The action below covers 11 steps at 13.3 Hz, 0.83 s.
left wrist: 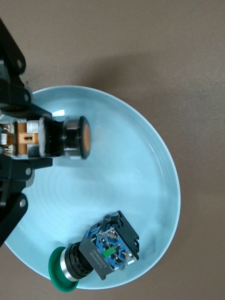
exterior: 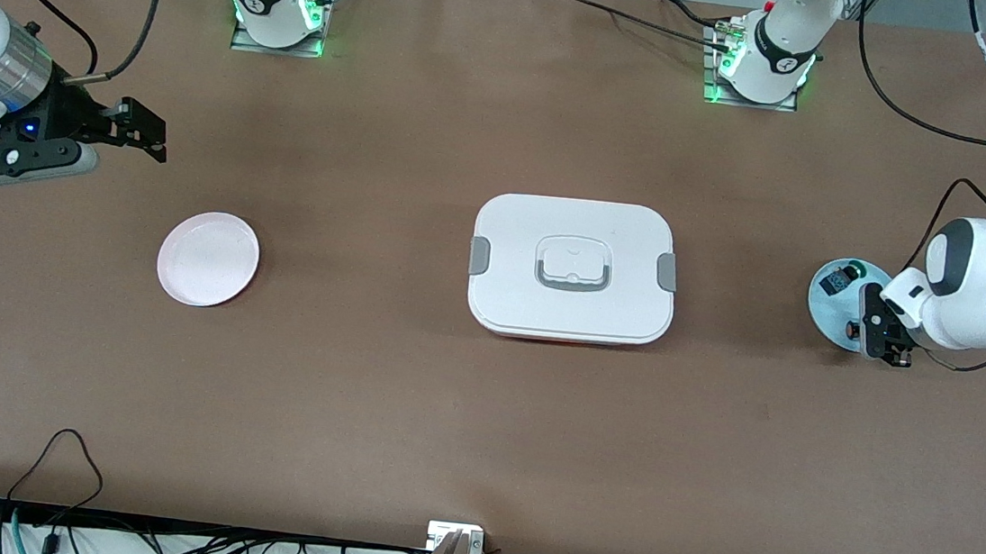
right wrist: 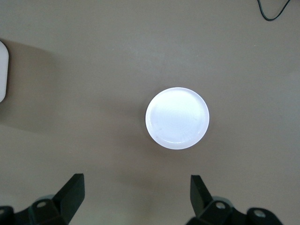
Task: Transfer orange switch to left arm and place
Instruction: 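Lower the switch onto the blue plate and open the left gripper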
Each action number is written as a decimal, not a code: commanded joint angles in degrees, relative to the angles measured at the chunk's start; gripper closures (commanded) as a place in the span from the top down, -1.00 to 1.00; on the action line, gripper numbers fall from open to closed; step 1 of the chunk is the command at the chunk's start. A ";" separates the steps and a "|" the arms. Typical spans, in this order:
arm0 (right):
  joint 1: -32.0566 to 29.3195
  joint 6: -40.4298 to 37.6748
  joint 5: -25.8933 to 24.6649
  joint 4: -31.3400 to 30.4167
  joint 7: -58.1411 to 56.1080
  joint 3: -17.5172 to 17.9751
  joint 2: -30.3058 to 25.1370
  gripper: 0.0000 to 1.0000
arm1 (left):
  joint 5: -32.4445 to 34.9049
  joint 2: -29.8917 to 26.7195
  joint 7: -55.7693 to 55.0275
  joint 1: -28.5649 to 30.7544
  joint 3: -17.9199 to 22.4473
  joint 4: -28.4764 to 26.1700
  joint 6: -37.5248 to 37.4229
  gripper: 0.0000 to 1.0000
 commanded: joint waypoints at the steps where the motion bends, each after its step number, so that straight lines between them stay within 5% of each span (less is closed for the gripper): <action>1: 0.08 -2.40 -1.06 -0.34 1.14 -0.01 -2.96 1.00 | 1.32 -0.44 2.29 1.29 -1.22 0.02 -0.49 1.00; 6: -0.10 -2.67 -1.15 0.27 0.70 -0.18 -3.85 1.00 | 0.35 -5.79 0.29 1.12 -4.90 3.44 -13.73 1.00; 11: -0.01 -2.23 -0.89 0.54 0.88 -0.10 -2.61 1.00 | -4.20 -6.59 -16.11 0.86 -10.26 17.22 -41.65 1.00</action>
